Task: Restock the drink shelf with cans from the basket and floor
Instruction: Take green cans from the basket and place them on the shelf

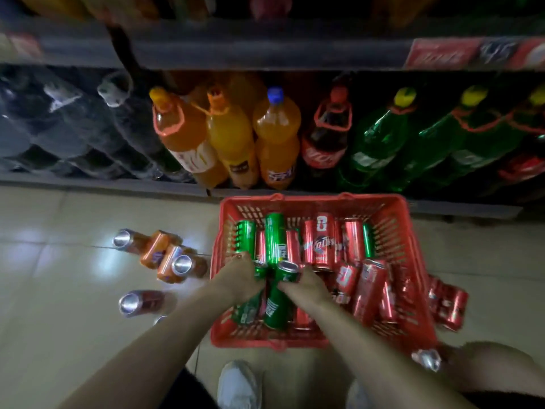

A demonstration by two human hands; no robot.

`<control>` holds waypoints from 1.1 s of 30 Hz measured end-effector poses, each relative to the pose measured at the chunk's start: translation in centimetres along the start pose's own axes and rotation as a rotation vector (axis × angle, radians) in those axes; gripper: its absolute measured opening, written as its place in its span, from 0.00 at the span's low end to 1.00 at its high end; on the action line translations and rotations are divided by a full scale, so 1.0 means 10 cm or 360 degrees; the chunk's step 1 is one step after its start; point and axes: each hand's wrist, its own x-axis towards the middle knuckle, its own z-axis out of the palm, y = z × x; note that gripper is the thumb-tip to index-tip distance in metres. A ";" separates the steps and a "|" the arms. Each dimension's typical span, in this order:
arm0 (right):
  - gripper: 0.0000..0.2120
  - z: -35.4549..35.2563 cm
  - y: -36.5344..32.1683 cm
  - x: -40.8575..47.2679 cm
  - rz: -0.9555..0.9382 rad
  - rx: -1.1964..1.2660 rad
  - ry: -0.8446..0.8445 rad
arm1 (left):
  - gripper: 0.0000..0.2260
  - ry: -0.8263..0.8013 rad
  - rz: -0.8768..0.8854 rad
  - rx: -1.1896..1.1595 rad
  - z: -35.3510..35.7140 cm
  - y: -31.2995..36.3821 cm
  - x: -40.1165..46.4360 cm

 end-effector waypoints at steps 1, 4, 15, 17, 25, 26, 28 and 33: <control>0.19 0.08 0.06 0.12 -0.0019 0.0048 0.0039 | 0.27 -0.0020 -0.0020 0.0032 0.07 -0.04 0.13; 0.26 0.30 0.22 0.38 -0.0074 0.0109 0.0277 | 0.27 -0.0049 -0.0079 0.0105 0.19 -0.12 0.43; 0.14 0.24 0.19 0.44 -0.0535 0.0316 0.0344 | 0.27 0.0168 0.0017 0.0180 0.15 -0.22 0.58; 0.13 0.16 0.01 0.50 -0.0658 0.0345 0.0353 | 0.24 0.0367 0.0041 0.0027 0.07 -0.19 0.58; 0.11 0.11 -0.45 0.93 -0.0553 0.0466 0.0440 | 0.29 0.0561 -0.0106 -0.0255 -0.09 -0.07 0.79; 0.11 0.13 -0.43 0.95 -0.0507 0.0501 0.0402 | 0.30 0.0508 -0.0139 -0.0265 -0.07 -0.06 0.81; 0.16 0.19 -0.38 0.98 -0.0443 0.0585 0.0304 | 0.31 0.0384 -0.0184 -0.0327 -0.03 -0.04 0.84; 0.28 0.19 -0.33 1.02 -0.0346 0.0676 0.0111 | 0.34 0.0302 -0.0218 -0.0649 0.00 -0.01 0.86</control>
